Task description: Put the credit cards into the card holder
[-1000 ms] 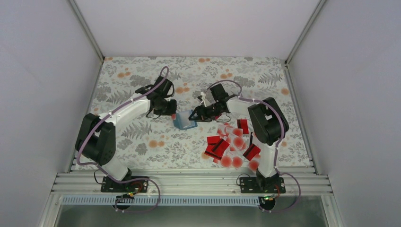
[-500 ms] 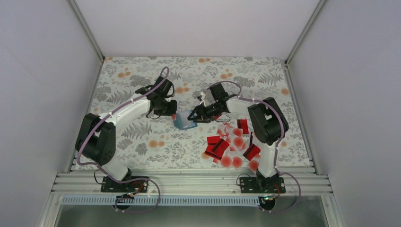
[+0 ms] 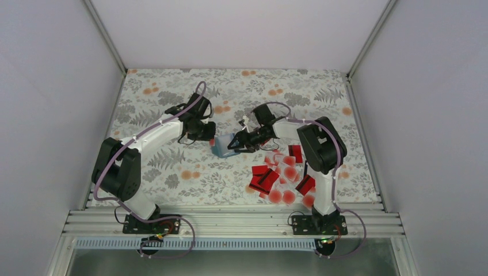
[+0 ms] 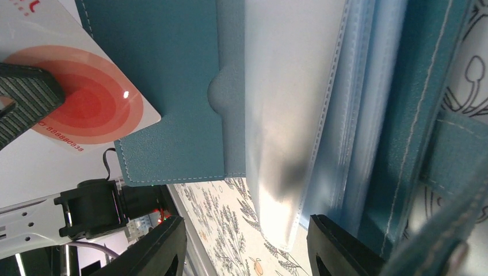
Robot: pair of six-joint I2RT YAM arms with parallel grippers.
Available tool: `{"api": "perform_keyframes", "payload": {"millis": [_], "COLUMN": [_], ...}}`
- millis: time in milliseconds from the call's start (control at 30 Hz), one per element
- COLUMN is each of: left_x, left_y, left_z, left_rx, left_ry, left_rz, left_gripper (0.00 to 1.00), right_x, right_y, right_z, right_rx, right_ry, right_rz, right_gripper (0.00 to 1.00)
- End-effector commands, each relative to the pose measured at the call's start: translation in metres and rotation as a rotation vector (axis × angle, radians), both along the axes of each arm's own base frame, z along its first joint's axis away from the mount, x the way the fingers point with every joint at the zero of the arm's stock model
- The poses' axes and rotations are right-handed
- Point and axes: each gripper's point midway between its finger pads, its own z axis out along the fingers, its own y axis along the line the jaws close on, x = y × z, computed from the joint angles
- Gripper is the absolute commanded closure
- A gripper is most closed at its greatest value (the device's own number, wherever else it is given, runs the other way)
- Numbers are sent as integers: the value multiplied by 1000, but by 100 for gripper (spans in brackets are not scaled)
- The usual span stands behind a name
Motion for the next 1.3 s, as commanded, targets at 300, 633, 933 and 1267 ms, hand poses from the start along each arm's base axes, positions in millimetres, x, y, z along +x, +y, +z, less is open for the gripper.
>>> {"api": "perform_keyframes", "payload": {"millis": [300,633,933,1267], "left_x": [-1,8,13,12], "left_y": [-2,0,26,47], "left_z": [-4,21,44,56], "left_rx": [-11,-28,-17,-37], "left_ry": [8,-34,-84,-107], "left_rz": [-9,29,127,190], "left_gripper": [98,98,98,98], "right_x": [-1,0,-1,-4], "right_y": [17,38,60,83], "right_z": [12,29,36,36], "right_rx": [64,128,166,192], "right_ry": [-20,-55,-76,-97], "right_rz": [57,128,189,242], "right_gripper": [47,48,49,49]}}
